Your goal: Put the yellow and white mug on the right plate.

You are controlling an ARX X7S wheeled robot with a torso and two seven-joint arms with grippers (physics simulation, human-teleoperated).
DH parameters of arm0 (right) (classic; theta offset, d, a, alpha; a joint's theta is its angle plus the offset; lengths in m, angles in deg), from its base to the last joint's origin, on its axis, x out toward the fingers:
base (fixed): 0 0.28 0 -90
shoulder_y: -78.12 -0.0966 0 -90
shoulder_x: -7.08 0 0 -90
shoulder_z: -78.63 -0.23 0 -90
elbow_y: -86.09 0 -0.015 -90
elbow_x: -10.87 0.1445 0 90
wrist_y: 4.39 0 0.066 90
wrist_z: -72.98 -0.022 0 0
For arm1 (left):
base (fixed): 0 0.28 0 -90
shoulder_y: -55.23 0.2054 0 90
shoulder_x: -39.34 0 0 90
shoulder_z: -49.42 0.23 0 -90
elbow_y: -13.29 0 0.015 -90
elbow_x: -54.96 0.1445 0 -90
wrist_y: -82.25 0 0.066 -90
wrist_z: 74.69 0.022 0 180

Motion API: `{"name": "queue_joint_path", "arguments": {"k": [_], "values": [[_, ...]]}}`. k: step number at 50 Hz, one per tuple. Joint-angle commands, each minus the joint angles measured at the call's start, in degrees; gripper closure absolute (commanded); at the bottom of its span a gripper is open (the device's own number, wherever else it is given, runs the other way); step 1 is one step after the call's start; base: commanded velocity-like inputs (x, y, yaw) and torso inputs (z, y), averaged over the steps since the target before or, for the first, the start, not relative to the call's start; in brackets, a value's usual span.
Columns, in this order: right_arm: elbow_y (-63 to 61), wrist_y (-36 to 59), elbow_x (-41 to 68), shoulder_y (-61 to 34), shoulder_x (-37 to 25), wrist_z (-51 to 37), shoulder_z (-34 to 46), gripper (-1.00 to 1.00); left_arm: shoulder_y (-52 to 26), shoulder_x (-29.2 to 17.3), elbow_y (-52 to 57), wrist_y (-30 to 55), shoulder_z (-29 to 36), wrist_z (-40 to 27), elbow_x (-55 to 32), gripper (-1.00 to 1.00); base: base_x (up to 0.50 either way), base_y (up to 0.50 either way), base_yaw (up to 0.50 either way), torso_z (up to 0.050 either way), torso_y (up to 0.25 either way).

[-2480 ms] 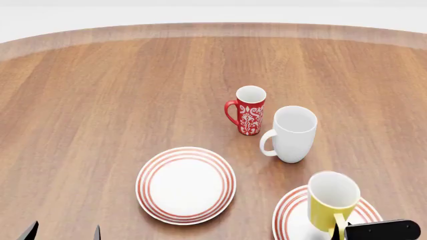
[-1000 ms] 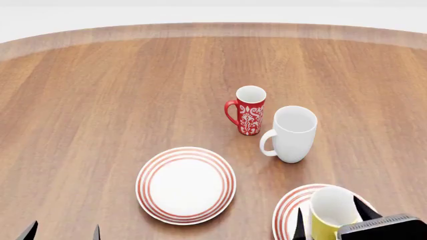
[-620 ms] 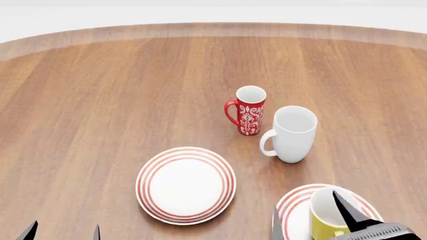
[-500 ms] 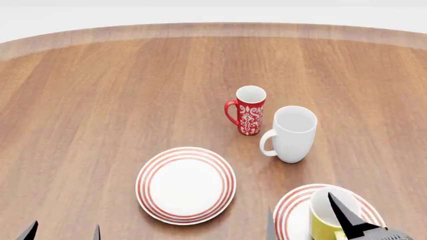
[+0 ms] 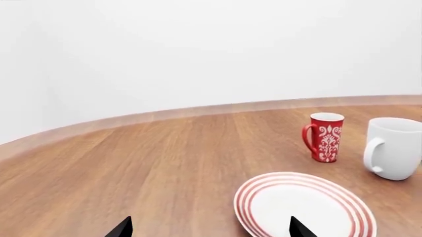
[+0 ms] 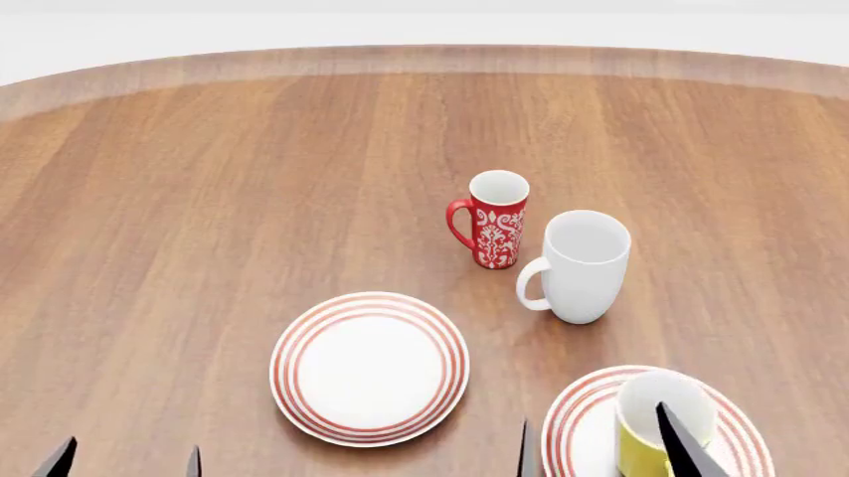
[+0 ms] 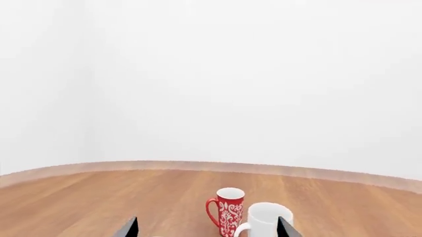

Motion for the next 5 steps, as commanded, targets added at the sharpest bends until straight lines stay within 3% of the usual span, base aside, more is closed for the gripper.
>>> {"name": "queue_joint_path", "arguments": {"k": [1,5], "values": [[-1.67,-4.12,-0.95,3.34,2.24,-0.84,-3.33,-1.00,0.37,0.96,0.61,-1.10,-1.05,1.23,1.21,-1.00,0.00,0.00,0.00,0.000,0.000],[-3.16,-4.47,-0.58,4.05,2.14,-1.36,-3.86,-1.00,0.29,0.98,0.44,-1.47,-1.19,1.27,0.90,-1.00,0.00,0.00,0.00,0.000,0.000]]}}
